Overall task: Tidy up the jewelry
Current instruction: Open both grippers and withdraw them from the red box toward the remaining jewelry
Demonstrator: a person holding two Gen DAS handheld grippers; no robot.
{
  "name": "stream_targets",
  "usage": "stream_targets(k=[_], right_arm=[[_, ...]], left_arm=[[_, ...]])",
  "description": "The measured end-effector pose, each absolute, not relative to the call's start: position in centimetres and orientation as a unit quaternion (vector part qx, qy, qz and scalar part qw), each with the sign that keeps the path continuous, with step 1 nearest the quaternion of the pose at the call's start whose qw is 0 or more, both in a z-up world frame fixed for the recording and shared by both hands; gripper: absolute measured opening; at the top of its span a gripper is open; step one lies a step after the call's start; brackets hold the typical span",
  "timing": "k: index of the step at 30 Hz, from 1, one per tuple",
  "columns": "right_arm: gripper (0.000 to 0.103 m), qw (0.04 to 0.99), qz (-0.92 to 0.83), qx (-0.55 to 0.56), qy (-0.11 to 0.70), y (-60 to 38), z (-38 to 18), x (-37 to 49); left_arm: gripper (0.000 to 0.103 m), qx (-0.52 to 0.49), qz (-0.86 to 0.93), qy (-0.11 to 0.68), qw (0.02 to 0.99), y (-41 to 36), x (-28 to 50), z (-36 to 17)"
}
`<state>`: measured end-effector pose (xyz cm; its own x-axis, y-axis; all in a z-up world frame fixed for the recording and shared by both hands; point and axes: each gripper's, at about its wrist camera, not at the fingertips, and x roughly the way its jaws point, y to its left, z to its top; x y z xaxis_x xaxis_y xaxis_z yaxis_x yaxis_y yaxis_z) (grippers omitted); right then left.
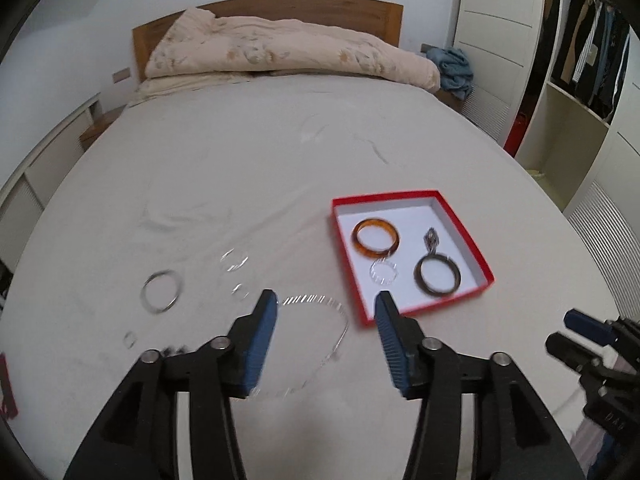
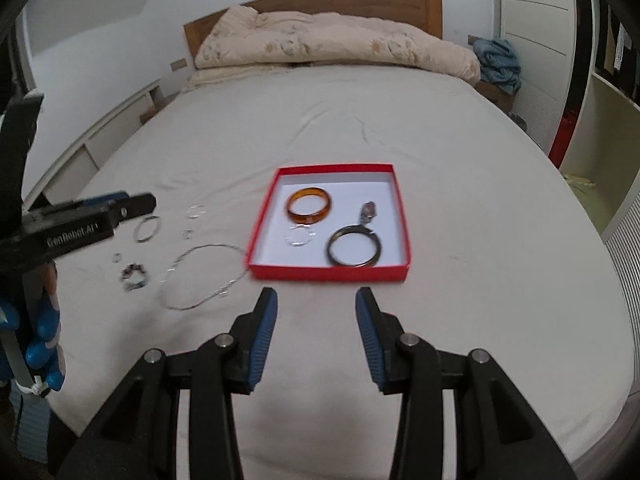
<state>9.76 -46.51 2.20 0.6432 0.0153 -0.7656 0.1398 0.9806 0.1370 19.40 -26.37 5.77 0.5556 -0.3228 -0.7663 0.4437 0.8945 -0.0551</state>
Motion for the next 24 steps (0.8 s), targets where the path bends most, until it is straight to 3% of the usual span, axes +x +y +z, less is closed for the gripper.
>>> stream_targets(k=[13, 24], right_arm=[[0.039, 0.931, -0.029, 0.054, 0.36, -39.9, 10.1, 2.6], [0.039, 0.943, 0.014, 0.036, 0.332, -34.5, 11.5, 0.5]], left_arm=[[0.064, 0.033, -0.176, 0.357, 0.917, -13.6, 11.0, 10.8], [0.07, 0.009, -0.135, 0.328, 0.935, -7.5, 7.7, 12.8]])
